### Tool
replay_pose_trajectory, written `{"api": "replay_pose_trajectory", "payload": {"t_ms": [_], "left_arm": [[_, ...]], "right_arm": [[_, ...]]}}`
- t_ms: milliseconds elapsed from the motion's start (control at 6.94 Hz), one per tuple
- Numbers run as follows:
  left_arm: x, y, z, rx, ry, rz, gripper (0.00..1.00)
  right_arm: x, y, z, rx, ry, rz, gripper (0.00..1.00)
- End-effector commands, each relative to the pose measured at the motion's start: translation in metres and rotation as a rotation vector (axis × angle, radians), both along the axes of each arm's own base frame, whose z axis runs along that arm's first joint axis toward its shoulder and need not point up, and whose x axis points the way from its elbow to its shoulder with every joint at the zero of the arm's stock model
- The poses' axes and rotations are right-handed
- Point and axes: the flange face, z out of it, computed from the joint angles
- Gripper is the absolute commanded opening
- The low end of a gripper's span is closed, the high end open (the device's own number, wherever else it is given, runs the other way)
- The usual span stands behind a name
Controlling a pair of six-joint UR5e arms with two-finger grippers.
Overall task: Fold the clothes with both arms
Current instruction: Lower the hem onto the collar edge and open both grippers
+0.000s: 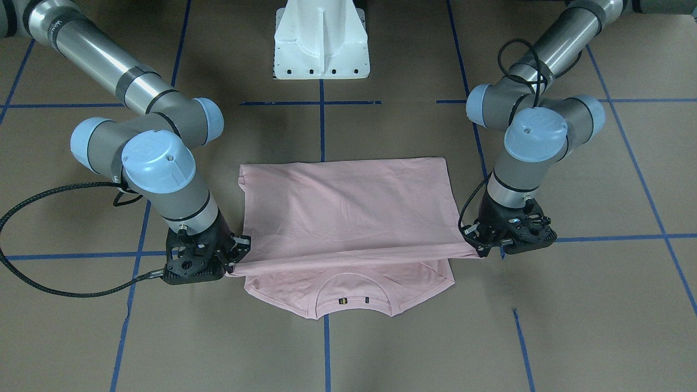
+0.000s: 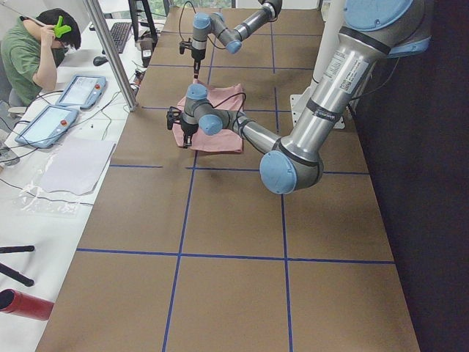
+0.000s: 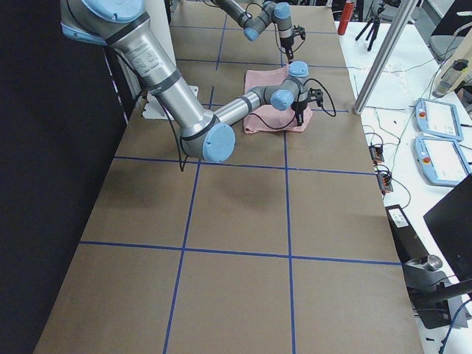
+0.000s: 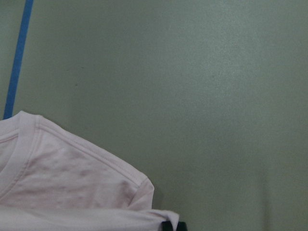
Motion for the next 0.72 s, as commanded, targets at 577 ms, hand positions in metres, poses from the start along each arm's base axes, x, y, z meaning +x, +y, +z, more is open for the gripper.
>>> {"api": "replay_pose_trajectory", "payload": {"t_ms": [577], "left_arm": [[0.011,-0.019,-0.015,0.008,0.004,-0.004,0.00]], "right_arm": [[-0.010,-0.032,-0.001,-0.001,0.002,0.017,0.00]]}}
